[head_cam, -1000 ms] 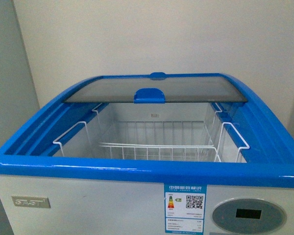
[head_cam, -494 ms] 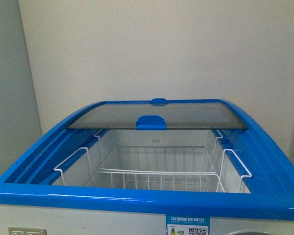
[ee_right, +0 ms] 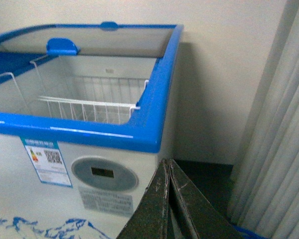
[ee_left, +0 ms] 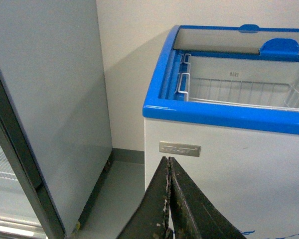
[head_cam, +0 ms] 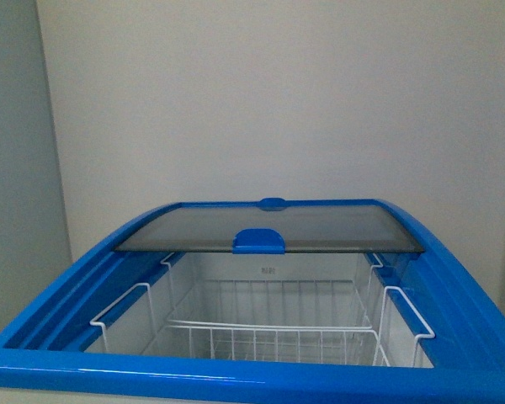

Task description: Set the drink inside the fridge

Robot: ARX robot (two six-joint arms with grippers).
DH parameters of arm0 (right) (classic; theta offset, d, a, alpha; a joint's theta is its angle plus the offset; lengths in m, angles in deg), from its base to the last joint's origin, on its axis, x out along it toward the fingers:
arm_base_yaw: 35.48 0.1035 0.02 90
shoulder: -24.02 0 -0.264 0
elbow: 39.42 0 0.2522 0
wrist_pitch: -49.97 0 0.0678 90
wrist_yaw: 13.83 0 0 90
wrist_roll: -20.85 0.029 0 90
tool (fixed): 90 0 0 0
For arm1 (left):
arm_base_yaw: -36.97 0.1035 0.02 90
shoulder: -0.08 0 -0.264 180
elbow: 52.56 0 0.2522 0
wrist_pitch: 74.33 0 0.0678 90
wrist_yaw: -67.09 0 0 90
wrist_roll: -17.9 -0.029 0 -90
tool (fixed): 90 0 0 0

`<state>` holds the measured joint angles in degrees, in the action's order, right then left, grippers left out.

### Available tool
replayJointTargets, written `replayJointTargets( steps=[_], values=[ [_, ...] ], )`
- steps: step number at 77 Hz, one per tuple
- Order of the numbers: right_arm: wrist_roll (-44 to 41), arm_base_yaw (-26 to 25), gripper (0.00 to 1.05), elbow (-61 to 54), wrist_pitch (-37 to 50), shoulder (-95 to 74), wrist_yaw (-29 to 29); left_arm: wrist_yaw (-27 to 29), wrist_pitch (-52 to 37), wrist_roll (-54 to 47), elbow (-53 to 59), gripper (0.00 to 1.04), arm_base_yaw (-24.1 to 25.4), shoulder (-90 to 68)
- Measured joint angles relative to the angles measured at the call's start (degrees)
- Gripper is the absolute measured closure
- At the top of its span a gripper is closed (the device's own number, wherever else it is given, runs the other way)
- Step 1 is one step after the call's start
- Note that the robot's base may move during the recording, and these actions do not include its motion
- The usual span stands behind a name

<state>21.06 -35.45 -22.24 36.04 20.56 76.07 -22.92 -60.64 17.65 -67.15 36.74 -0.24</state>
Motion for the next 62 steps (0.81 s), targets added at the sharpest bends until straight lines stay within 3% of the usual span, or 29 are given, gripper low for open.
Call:
replayJointTargets(
  steps=[38, 44, 62],
  values=[
    [-0.1, 0.0, 1.01, -2.5, 0.1, 3.1, 0.1, 0.0, 0.0, 0.0, 0.0, 1.02, 0.0, 0.0],
    [0.0, 0.0, 0.88, -2.5, 0.1, 3.1, 0.1, 0.0, 0.0, 0.1, 0.0, 0.97, 0.0, 0.0],
    [0.0, 0.0, 0.43, -2.5, 0.1, 3.1, 0.1, 0.0, 0.0, 0.1, 0.0, 0.51, 0.0, 0.0]
  ],
)
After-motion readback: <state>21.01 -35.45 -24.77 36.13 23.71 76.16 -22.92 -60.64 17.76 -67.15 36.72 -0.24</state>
